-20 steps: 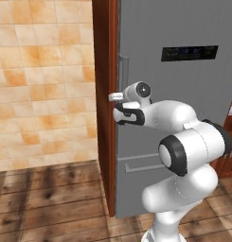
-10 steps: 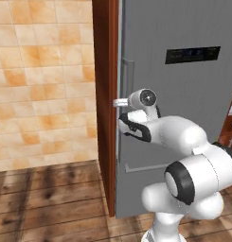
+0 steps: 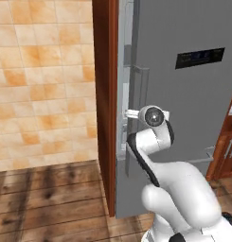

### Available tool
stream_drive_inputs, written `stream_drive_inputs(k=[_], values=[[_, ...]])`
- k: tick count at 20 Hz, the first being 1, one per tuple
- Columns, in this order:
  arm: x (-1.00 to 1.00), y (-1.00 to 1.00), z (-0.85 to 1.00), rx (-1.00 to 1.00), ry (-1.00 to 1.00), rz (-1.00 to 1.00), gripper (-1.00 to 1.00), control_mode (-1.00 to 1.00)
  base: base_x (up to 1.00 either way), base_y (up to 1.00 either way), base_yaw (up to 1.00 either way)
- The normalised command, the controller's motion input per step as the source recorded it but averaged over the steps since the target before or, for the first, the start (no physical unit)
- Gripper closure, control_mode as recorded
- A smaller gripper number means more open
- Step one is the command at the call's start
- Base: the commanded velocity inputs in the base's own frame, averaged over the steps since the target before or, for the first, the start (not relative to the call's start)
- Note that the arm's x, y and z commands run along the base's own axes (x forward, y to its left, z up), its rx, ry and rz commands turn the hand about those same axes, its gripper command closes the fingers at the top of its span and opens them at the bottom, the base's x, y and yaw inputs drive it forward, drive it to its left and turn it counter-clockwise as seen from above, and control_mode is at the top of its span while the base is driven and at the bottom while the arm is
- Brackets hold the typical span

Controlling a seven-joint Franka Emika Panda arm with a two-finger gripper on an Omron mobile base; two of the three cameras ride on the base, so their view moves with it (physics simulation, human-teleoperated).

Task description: Take the lemon wedge from the fridge and place it on the plate with fish on the dining counter.

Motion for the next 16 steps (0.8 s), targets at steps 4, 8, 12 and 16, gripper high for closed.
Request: stream_drive_inputs(k=[4, 8, 12, 16], values=[[-1.00, -0.59, 0.00, 0.14, 0.00, -0.30, 1.00, -1.00, 0.00, 0.00, 0.00], [-1.00, -0.62, 0.00, 0.19, 0.00, -0.33, 1.00, -1.00, 0.00, 0.00, 0.00], [-1.00, -0.58, 0.00, 0.22, 0.00, -0.34, 1.00, -1.00, 0.00, 0.00, 0.00], [-0.92, -0.12, 0.34, 0.19, 0.00, -0.30, -1.00, -1.00, 0.00, 0.00, 0.00]])
